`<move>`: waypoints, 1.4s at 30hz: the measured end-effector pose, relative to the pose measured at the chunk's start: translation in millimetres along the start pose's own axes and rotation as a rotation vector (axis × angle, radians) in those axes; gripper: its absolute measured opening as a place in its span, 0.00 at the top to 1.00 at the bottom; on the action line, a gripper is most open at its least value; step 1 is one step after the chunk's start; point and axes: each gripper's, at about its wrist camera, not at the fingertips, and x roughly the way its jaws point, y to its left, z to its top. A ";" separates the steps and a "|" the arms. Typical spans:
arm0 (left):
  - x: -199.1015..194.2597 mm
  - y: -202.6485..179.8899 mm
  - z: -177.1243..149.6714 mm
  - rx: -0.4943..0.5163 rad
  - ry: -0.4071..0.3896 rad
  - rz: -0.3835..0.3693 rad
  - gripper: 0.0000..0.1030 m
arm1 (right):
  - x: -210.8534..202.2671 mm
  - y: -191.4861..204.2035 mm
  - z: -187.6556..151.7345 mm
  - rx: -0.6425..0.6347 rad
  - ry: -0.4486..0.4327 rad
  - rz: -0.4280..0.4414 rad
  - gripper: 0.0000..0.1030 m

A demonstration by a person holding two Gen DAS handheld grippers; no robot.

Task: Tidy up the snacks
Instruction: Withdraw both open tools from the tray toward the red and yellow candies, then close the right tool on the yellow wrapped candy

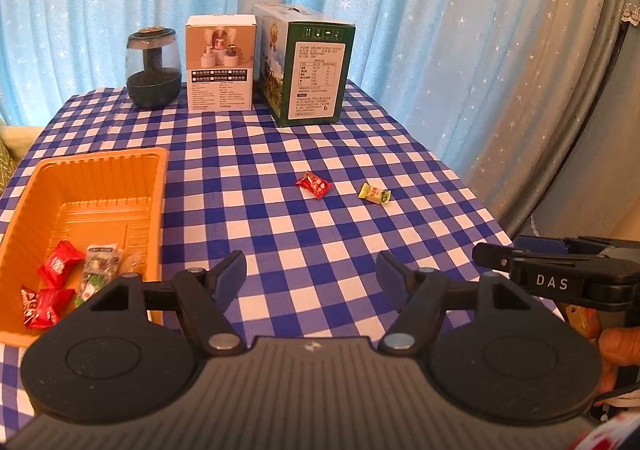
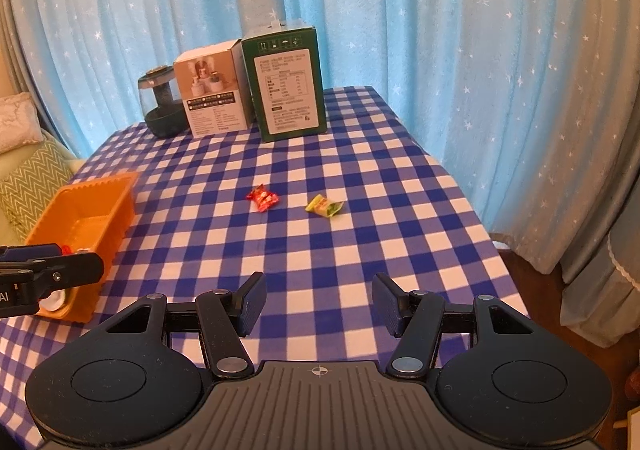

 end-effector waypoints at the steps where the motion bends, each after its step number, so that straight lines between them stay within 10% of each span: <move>1: 4.4 -0.4 1.8 0.000 0.001 0.001 0.33 | 4.2 -1.7 1.8 -0.004 0.001 0.002 0.43; 31: 146.8 10.5 25.1 -0.070 0.059 0.048 0.33 | 195.1 -34.9 39.5 -0.343 -0.013 0.147 0.44; 42: 173.5 11.6 25.4 -0.092 0.081 0.043 0.33 | 232.8 -32.0 41.9 -0.431 0.010 0.198 0.66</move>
